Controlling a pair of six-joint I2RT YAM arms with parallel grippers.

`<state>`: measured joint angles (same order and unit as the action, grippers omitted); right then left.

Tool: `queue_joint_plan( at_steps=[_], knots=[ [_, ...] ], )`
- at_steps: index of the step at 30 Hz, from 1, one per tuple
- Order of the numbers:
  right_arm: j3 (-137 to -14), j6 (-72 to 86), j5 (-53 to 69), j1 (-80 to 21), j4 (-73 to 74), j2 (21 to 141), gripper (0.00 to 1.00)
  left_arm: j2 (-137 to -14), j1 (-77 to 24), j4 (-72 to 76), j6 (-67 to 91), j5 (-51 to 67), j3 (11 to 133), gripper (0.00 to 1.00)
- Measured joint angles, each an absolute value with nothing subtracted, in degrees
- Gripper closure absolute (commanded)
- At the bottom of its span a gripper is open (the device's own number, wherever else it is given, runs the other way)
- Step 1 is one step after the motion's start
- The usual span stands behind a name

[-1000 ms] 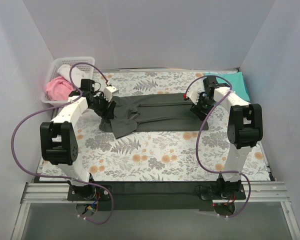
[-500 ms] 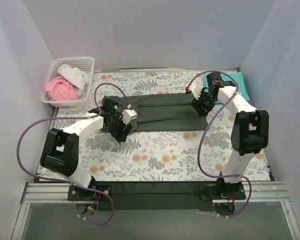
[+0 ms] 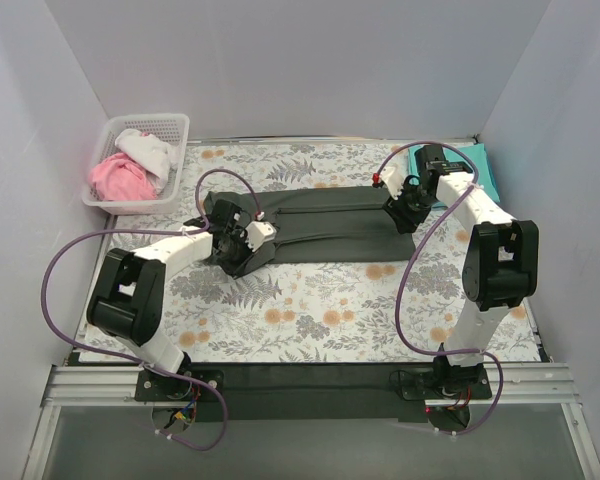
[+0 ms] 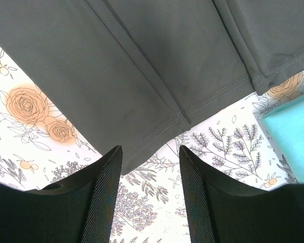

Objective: Fold and stack the t-shirts
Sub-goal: Fold the tshirt

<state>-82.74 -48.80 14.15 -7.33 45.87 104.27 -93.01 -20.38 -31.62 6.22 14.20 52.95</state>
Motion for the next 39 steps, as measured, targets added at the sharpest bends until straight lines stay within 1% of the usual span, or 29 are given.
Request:
queue_joint_plan(
  at_steps=[3,6,11,20,24,26,27,29,34,35,37,39],
  knots=[
    [-82.7,-48.8,14.3,-7.2,46.2,104.3,0.55,-93.0,-20.4,-34.3,6.2,14.2,55.2,1.0],
    [-82.7,-48.8,14.5,-7.2,46.3,104.3,0.56,-93.1,-20.1,-36.4,6.1,14.2,60.3,1.0],
    [-82.7,-48.8,15.0,-7.2,46.4,104.3,0.57,-94.7,-18.8,-35.3,5.3,14.3,68.8,1.0],
    [-82.7,-49.1,15.0,-7.1,46.5,104.4,0.57,-106.1,-14.2,-32.2,4.2,14.4,80.9,1.0],
    [-82.7,-49.2,15.0,-7.1,46.5,105.0,0.55,-110.3,-12.7,-29.3,4.3,15.1,86.0,0.99],
    [-82.7,-49.3,15.1,-7.1,46.5,105.5,0.54,-111.6,-12.1,-27.8,4.5,15.5,87.5,0.81],
    [-82.7,-49.3,15.1,-7.1,46.5,105.7,0.54,-112.3,-11.9,-27.4,4.7,15.5,88.2,0.69],
    [-82.7,-49.4,15.2,-7.1,46.5,106.0,0.55,-113.2,-11.7,-26.4,5.4,15.6,88.8,0.55],
    [-82.7,-49.5,16.3,-7.1,46.5,106.2,0.64,-113.4,-10.1,-26.0,9.7,17.1,88.8,0.54],
    [-82.7,-49.5,16.7,-7.1,46.5,106.2,0.68,-113.0,-9.5,-25.5,10.7,17.5,88.3,0.55],
    [-82.7,-49.4,17.3,-7.2,46.5,106.4,0.71,-111.2,-8.1,-25.0,12.6,18.8,86.0,0.58],
    [-82.6,-49.3,17.9,-7.6,46.5,107.1,0.73,-108.2,-6.9,-25.4,14.6,20.2,82.3,0.59]
  ],
)
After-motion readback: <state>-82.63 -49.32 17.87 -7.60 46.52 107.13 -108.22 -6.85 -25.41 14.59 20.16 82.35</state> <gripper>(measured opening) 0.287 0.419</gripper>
